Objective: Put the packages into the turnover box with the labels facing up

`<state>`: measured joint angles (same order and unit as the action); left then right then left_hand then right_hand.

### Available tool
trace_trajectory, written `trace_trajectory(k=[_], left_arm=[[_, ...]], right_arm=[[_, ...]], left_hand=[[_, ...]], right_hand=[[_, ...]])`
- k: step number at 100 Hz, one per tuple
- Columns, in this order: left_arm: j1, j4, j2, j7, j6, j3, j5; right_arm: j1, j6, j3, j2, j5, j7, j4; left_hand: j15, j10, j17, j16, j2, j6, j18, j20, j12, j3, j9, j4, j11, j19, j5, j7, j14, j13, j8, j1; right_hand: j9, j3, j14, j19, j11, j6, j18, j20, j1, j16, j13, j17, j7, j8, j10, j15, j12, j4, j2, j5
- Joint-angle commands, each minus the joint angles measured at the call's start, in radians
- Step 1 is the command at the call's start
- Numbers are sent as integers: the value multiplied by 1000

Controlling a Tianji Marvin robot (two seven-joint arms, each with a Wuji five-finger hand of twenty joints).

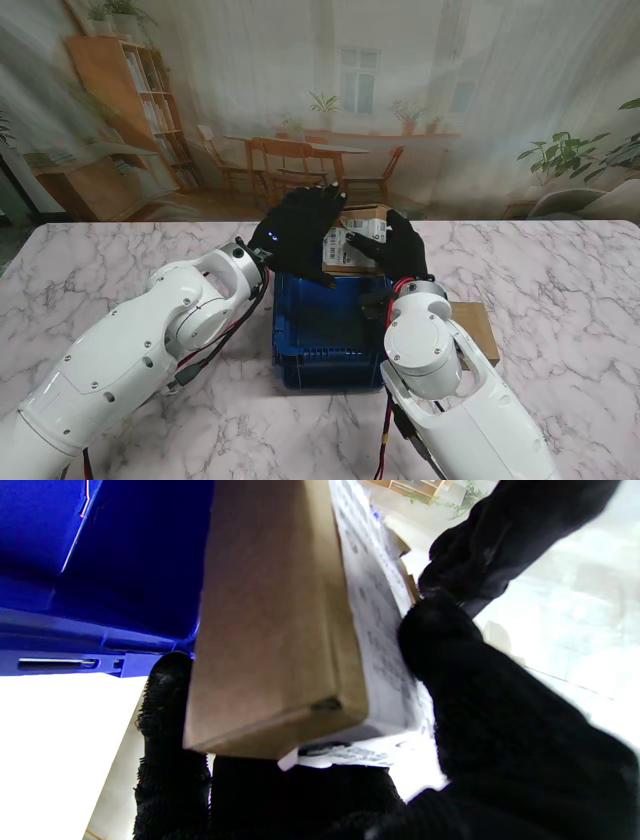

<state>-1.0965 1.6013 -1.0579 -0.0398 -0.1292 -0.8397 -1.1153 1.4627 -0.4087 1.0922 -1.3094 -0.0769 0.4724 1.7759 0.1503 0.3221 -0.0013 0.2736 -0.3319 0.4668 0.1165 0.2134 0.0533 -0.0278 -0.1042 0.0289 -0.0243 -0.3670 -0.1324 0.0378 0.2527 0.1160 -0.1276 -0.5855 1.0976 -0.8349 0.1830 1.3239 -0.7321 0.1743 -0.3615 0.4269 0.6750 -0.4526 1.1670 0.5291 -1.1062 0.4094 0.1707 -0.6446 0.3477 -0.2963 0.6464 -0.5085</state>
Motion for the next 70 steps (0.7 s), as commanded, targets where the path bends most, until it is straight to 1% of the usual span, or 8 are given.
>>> trace_trajectory(k=[1, 13, 30, 44, 51, 61, 65, 70], left_arm=[[12, -18, -8, -9, 4, 17, 14], [25, -40, -11, 20, 2, 25, 15], [22, -53, -17, 35, -9, 7, 52], [27, -67, -19, 44, -17, 6, 68], [30, -74, -21, 49, -15, 11, 74], [34, -78, -21, 48, -13, 21, 74], [35, -79, -21, 48, -11, 26, 74], [39, -79, -21, 48, -11, 31, 69]], right_arm=[[0, 1, -6, -10, 6, -6, 11], [5, 0, -6, -6, 12, -19, 17], [11, 7, -6, -1, 11, -32, 19], [12, 10, -10, -2, 19, -35, 21], [11, 8, -12, -3, 28, -36, 23], [11, 3, -13, -5, 43, -38, 27], [11, 1, -14, -6, 49, -37, 29], [11, -1, -14, -7, 55, -36, 30]], left_hand=[[30, -10, -13, 34, -17, -79, -18, 32, 51, 15, 25, -30, 10, -54, -7, -15, 9, 19, 8, -44], [44, -39, -13, 89, -19, -83, -35, 64, 158, 17, 14, -48, 30, -139, -6, -26, -23, 42, -37, -73], [45, -65, 20, 130, -23, -77, -61, 124, 225, 16, 8, -48, 38, -236, -4, -44, -67, 73, -135, -76], [33, -65, 15, 135, -18, -82, -65, 130, 228, 21, 10, -55, 32, -227, -1, -62, -68, 62, -200, -90], [15, -62, 9, 119, -16, -103, -62, 126, 176, 18, 13, -63, 10, -212, 1, -54, -64, 45, -224, -98], [-2, -57, 8, 75, -24, -115, -51, 118, 43, 14, 26, -50, -5, -192, -3, -19, -49, 30, -170, -56], [-4, -59, 14, 52, -33, -125, -40, 109, -12, 13, 32, -30, -8, -182, -3, -8, -38, 25, -57, -31], [-2, -61, 22, 47, -37, -132, -35, 107, -25, 9, 33, -24, -10, -182, -2, -5, -36, 28, -25, -18]], right_hand=[[88, -146, -13, 0, -125, -219, 7, -2, 159, -10, 29, -10, -150, 40, -116, -47, 5, 66, -137, -25], [90, -149, -11, -2, -133, -219, 2, -2, 159, -12, 32, -15, -151, 39, -115, -56, 8, 66, -135, -27], [89, -151, -10, -2, -141, -221, 2, -1, 159, -15, 31, -20, -152, 38, -117, -64, 13, 65, -135, -30], [86, -152, -10, -3, -144, -221, 2, -1, 159, -16, 30, -21, -152, 38, -116, -67, 17, 65, -135, -30], [86, -152, -10, -3, -144, -221, 1, -1, 159, -16, 30, -22, -152, 38, -116, -68, 18, 65, -135, -30], [86, -153, -10, -3, -145, -221, 0, 0, 160, -16, 30, -22, -152, 38, -116, -69, 19, 65, -135, -30], [87, -153, -8, -3, -145, -221, 0, 0, 160, -16, 29, -22, -152, 38, -115, -69, 19, 65, -135, -30], [87, -153, -9, -3, -144, -221, 0, 0, 160, -17, 29, -22, -152, 38, -114, -70, 19, 65, -135, -30]])
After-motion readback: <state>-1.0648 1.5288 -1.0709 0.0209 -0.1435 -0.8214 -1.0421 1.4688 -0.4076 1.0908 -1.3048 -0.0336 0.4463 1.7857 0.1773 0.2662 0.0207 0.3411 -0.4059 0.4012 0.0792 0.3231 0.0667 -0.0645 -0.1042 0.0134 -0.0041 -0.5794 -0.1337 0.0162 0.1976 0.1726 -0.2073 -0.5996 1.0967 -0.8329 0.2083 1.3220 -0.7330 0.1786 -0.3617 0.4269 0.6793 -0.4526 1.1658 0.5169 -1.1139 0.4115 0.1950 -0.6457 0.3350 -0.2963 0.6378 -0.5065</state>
